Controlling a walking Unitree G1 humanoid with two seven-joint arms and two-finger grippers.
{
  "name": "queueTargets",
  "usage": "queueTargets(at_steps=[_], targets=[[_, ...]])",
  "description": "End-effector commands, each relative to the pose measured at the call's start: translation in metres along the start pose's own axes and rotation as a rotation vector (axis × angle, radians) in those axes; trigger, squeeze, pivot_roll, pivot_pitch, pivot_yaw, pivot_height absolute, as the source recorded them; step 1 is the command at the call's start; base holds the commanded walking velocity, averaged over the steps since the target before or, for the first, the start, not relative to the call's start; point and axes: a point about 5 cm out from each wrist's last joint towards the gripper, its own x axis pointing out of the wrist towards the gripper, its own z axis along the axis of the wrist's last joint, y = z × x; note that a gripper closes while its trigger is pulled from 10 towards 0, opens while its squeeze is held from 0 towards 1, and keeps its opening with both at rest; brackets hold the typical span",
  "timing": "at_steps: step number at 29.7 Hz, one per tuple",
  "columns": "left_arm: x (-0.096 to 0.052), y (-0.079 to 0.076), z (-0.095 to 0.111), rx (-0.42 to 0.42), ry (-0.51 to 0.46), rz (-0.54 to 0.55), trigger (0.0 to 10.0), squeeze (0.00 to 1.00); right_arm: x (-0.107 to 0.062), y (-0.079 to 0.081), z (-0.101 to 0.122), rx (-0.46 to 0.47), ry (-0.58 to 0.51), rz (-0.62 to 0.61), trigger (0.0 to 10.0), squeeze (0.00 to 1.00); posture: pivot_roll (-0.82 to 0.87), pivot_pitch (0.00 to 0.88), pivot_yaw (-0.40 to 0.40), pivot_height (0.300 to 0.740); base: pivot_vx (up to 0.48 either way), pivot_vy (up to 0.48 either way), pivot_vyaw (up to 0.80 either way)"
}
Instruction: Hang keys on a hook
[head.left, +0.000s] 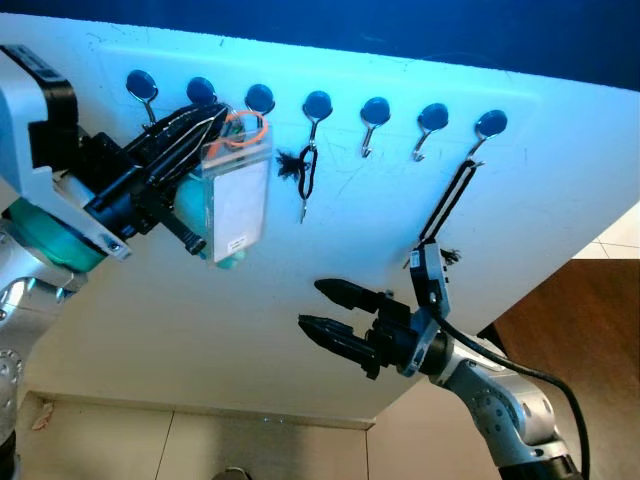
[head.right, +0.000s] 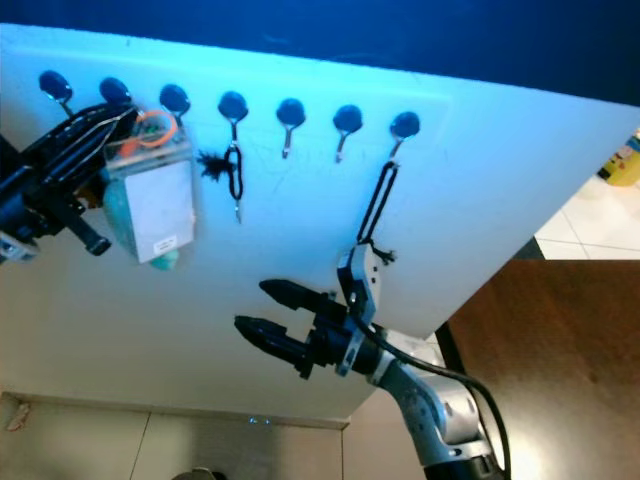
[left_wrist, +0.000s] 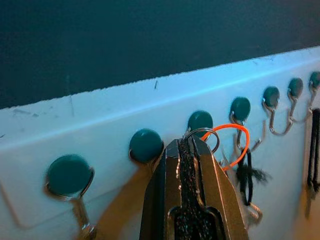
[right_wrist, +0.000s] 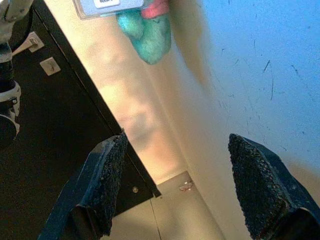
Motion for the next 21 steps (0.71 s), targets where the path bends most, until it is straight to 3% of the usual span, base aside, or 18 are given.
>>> queueTargets(at_steps=[1, 11, 21], targets=[[0.003, -0.004, -0.003, 0.011, 0.024, -0.004, 10.0, 0.00, -0.001, 0.000, -0.003, 0.002, 0.016, -0.004, 10.0, 0.00, 0.10, 0.000, 0.014, 0.740, 0.000, 0.000, 0.00], [0.008, -0.011, -0.014, 0.041, 0.095, -0.028, 10.0, 0.00, -0.001, 0.001, -0.004, 0.004, 0.015, -0.003, 10.0, 0.00, 0.10, 0.000, 0.018, 0.740, 0.000, 0.000, 0.00], [0.000, -0.010, -0.029, 0.077, 0.193, -0.045, 10.0, 0.00, -0.001, 0.001, -0.005, 0.003, 0.014, -0.003, 10.0, 0.00, 0.10, 0.000, 0.019, 0.740, 0.000, 0.000, 0.00]])
